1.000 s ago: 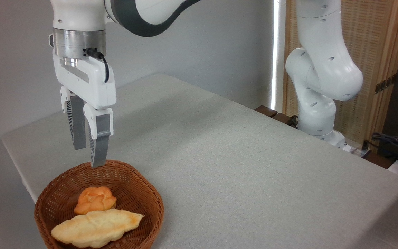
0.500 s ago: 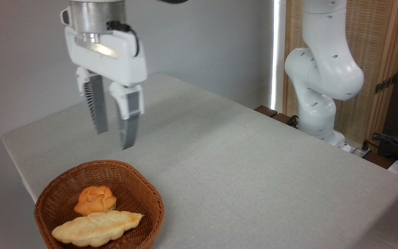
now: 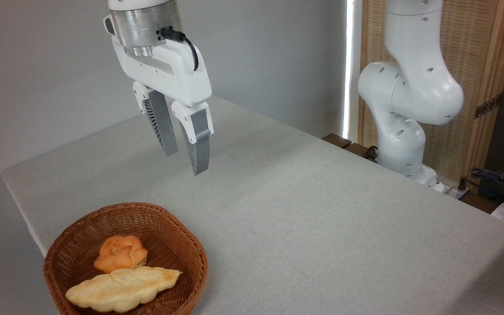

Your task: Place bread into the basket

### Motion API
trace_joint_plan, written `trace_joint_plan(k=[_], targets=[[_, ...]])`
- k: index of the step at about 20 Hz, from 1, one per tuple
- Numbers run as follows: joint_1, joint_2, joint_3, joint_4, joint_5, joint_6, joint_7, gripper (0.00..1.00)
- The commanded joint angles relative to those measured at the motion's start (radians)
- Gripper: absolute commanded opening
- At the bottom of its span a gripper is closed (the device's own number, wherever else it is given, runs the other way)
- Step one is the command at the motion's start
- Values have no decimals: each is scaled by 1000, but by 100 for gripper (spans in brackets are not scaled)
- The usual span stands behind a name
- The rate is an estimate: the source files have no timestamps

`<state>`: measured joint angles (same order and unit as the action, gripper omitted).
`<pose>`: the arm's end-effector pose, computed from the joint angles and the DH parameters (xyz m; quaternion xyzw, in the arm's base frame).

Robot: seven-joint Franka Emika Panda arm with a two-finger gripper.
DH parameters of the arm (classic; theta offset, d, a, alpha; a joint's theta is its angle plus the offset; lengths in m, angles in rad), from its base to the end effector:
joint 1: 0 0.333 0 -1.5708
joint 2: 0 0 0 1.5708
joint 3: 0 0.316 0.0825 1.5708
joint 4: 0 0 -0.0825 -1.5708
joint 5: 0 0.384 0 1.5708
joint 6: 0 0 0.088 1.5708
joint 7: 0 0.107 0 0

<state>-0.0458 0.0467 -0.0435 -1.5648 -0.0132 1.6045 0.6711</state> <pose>0.5691 -0.0518 0.6040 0.9287 -0.3708 -0.0012 0.0083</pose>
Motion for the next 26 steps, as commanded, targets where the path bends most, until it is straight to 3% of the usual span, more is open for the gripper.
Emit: trace_joint_plan(k=[1,8,14,26], targets=[[9,-30,-3,-29,-11,-12,18,100],[14,-31,8,-26,-8,-6,25,100],[-60,-45,111,-23,-8,11,30,100],[-48,-42,74,-27,-10,20,30,100]])
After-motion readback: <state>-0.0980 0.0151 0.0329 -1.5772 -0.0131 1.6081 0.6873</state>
